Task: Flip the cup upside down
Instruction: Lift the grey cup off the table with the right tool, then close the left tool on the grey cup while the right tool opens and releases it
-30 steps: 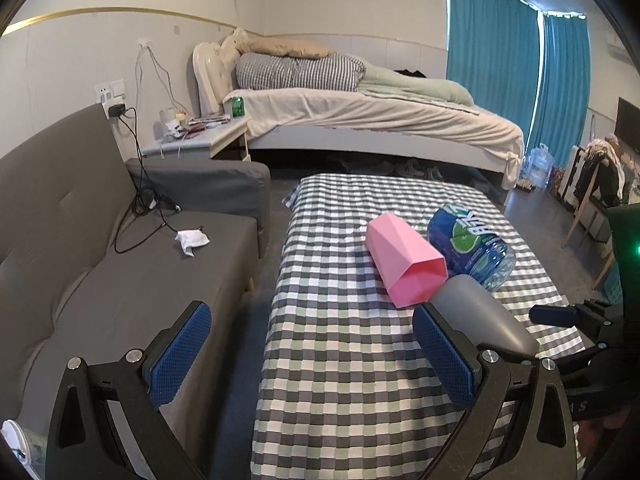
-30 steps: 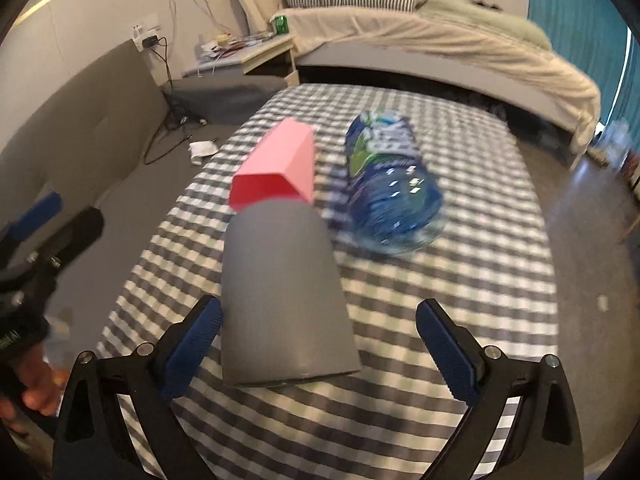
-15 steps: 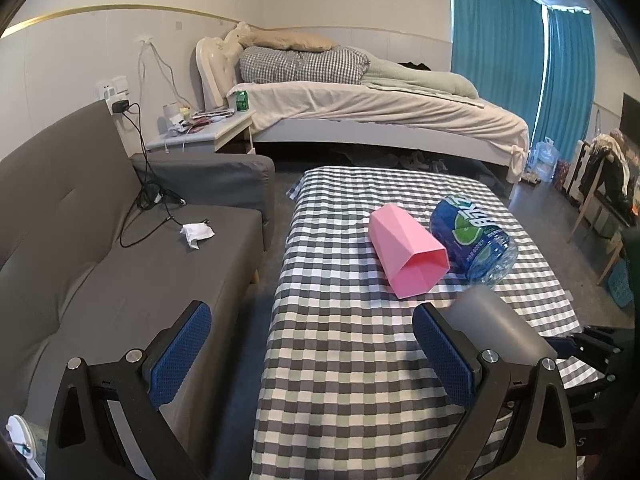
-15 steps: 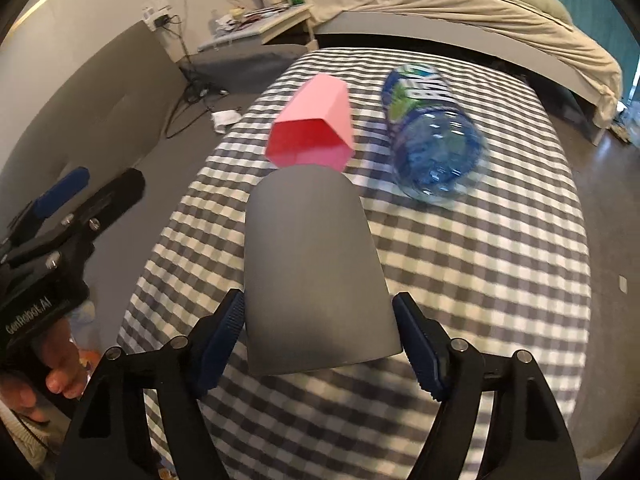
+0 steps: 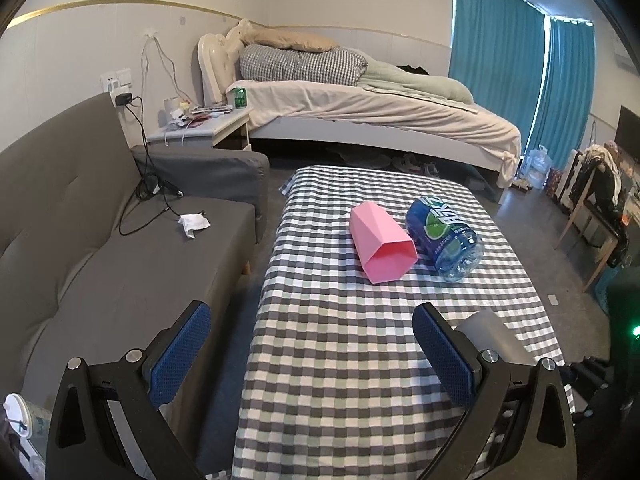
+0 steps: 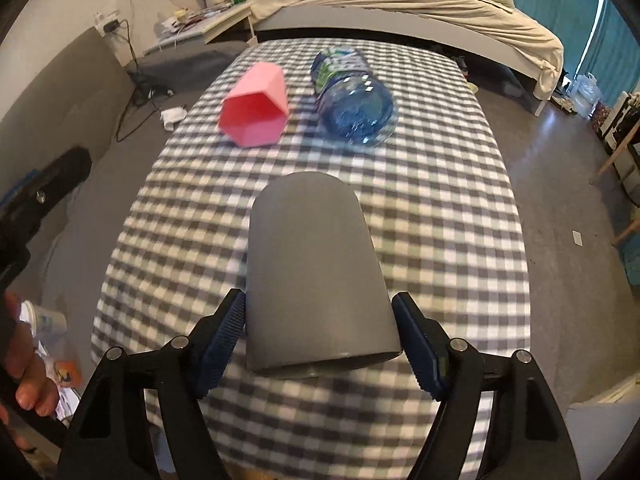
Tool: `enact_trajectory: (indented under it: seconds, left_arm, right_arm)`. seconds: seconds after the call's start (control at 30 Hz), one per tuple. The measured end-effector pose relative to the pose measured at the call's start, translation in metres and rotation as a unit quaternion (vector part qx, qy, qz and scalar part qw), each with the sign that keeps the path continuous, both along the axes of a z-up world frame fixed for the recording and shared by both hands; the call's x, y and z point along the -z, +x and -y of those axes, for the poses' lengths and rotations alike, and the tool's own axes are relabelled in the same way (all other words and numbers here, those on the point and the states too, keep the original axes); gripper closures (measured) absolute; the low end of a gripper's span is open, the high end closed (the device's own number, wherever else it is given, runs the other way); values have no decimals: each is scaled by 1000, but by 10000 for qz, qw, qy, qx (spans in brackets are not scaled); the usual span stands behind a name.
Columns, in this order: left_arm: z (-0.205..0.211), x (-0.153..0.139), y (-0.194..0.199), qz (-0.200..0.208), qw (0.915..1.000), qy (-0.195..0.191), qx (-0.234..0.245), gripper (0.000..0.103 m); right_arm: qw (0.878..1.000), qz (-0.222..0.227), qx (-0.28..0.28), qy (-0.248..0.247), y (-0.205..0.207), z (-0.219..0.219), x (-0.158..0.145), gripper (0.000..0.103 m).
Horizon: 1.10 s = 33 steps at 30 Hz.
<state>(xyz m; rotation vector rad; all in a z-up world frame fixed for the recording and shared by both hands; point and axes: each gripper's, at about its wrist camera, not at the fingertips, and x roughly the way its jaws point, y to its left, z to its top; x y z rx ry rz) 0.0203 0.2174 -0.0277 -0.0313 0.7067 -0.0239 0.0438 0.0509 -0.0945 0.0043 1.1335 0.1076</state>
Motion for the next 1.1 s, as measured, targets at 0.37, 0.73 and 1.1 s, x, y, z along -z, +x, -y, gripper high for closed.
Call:
enact_trajectory:
  seconds: [0.37, 0.73, 1.1]
  left_arm:
    - [-8, 4, -5, -138, 9998, 22, -136, 0]
    - [1, 8, -1, -291, 9995, -65, -41, 0]
    - [70, 7, -3, -563, 9972, -62, 494, 0]
  right_arm:
    - [9996, -271, -53, 21, -12, -14, 11, 29]
    - [9988, 145, 77, 454, -17, 11, -24, 19]
    - [9934, 955, 635, 74, -27, 73, -69, 19]
